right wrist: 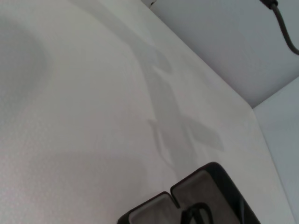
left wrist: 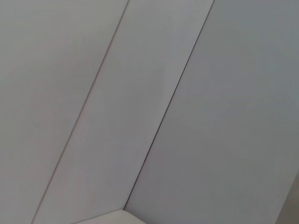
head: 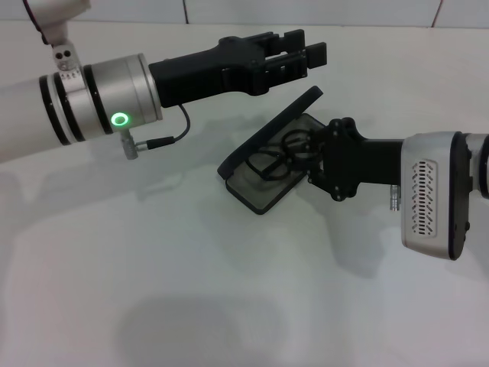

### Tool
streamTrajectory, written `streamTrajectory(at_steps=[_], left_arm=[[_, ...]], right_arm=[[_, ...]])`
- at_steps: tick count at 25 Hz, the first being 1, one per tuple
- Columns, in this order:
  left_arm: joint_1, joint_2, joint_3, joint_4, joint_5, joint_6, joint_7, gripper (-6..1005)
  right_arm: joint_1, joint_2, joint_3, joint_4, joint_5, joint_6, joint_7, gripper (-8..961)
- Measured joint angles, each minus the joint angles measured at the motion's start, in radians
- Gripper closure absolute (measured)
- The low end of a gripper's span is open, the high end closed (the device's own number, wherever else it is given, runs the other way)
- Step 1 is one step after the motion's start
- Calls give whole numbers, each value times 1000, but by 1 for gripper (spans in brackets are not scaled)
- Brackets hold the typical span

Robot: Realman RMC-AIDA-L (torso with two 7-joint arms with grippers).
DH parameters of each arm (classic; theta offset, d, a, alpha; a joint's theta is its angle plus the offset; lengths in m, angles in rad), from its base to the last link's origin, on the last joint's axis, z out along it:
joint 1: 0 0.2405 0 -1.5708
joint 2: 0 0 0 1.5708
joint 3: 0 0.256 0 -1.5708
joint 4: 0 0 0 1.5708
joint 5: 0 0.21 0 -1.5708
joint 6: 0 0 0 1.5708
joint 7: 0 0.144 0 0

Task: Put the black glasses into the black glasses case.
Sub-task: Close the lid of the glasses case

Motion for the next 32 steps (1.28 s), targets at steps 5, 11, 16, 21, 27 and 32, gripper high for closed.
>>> streamTrajectory(at_steps=[5, 11, 16, 21, 27, 32], left_arm=[[3, 0, 0, 0, 0, 0, 3, 440], [-2, 0, 0, 0, 0, 0, 4, 440], [2, 1, 0, 0, 0, 0, 4, 440], [6, 3, 0, 0, 0, 0, 4, 440], [-16, 0, 0, 0, 0, 0, 6, 440], [-16, -1, 0, 0, 0, -1, 7, 440]], right_arm=[[-2, -3, 4, 3, 0, -18, 4, 777], [2, -3, 0, 14, -2, -41, 7, 777], [-9, -3, 19, -6, -2, -56, 3, 778], [-25, -3, 71, -49, 7, -47, -9, 778], [28, 3, 37, -12, 23, 43, -42, 779], [86, 3, -22, 54, 21, 72, -41, 779]])
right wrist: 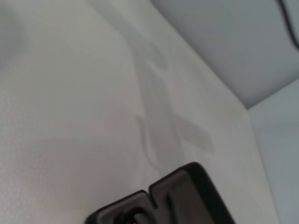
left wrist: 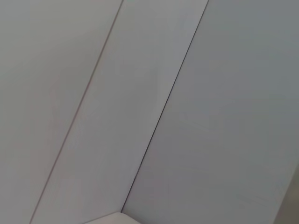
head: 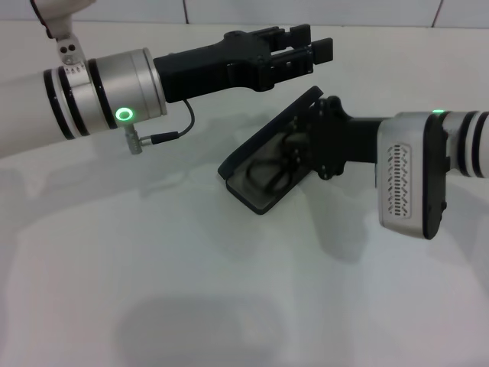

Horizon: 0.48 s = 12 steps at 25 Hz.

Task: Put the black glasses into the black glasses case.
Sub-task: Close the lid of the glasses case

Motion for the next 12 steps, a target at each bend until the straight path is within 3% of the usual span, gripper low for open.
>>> streamTrajectory(at_steps=[7, 12], left_arm=[[7, 0, 0, -2, 0, -8, -1, 440], [7, 1, 0, -2, 0, -10, -1, 440]], right_arm=[[-8, -2, -15, 16, -7, 5, 1, 766], [-81, -4, 40, -70, 27, -51, 2, 757]])
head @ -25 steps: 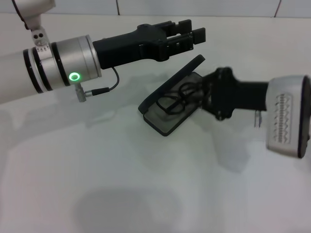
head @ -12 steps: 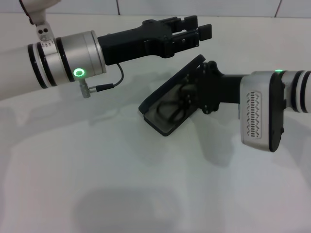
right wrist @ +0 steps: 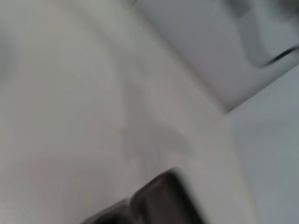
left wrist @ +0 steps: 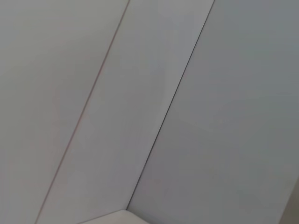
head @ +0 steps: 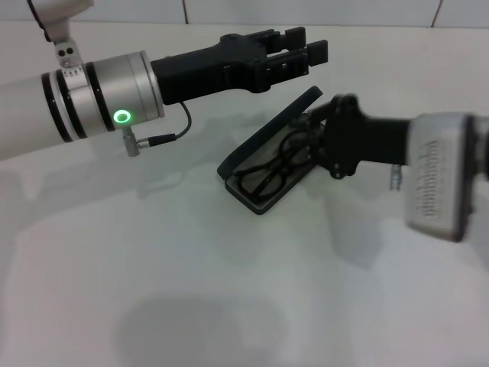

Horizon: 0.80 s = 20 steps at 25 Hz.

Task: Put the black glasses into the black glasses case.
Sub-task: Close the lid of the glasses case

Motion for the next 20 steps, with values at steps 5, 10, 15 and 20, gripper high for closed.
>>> streamTrajectory(at_steps=[5, 10, 15, 20], left_arm=[[5, 3, 0, -13, 11, -48, 0, 440], [6, -6, 0, -14, 40, -172, 2, 440], [4, -10, 2, -32, 58, -294, 31, 440], [-5, -13, 9, -58, 113, -394, 44, 441]], right_arm=[[-66, -7, 210, -48, 79, -321, 57, 748], [-66, -10, 450, 85, 77, -534, 208, 739], [-62, -43, 574, 204, 69, -666, 327, 730], [-72, -82, 651, 284, 68, -783, 382, 551]])
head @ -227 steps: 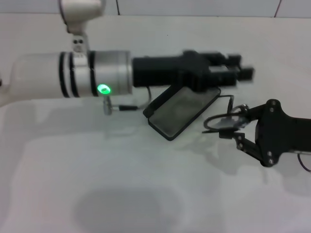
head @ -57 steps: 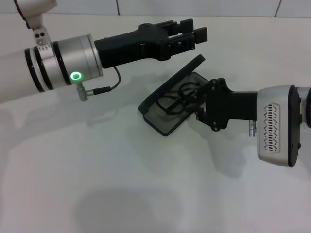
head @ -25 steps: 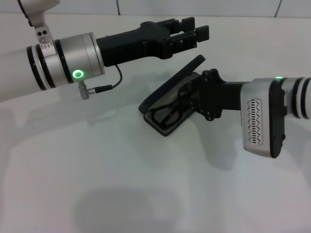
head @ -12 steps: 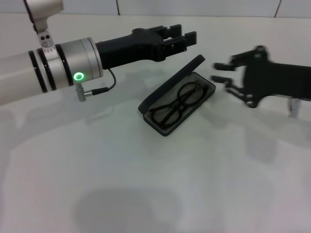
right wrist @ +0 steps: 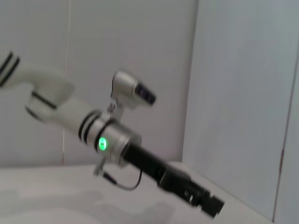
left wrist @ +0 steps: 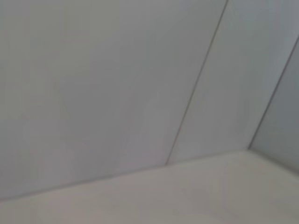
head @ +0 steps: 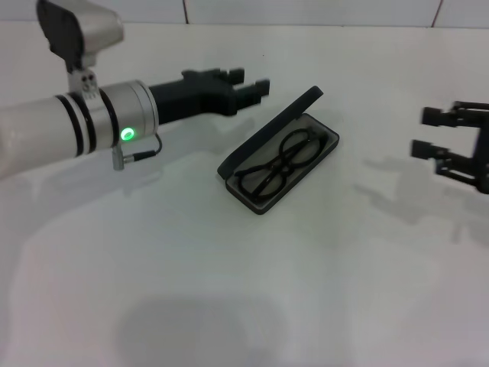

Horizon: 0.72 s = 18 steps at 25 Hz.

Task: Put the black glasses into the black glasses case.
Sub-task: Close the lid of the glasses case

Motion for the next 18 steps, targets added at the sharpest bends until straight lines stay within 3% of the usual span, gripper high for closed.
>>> streamTrajectory(at_steps=[1, 5, 11, 18], left_arm=[[-2, -1, 16, -4, 12, -23, 1, 441], [-4, -6, 86, -6, 12, -72, 6, 441], [-7, -13, 164, -2, -4, -79, 20, 441], [5, -14, 350, 3, -129, -83, 128, 441]], right_arm=[[0, -5, 16, 12, 0, -15, 4, 507], [-3, -17, 67, 49, 0, -46, 7, 509], [-5, -14, 72, 53, -5, -41, 2, 512], [-2, -6, 73, 53, -25, -7, 1, 507]])
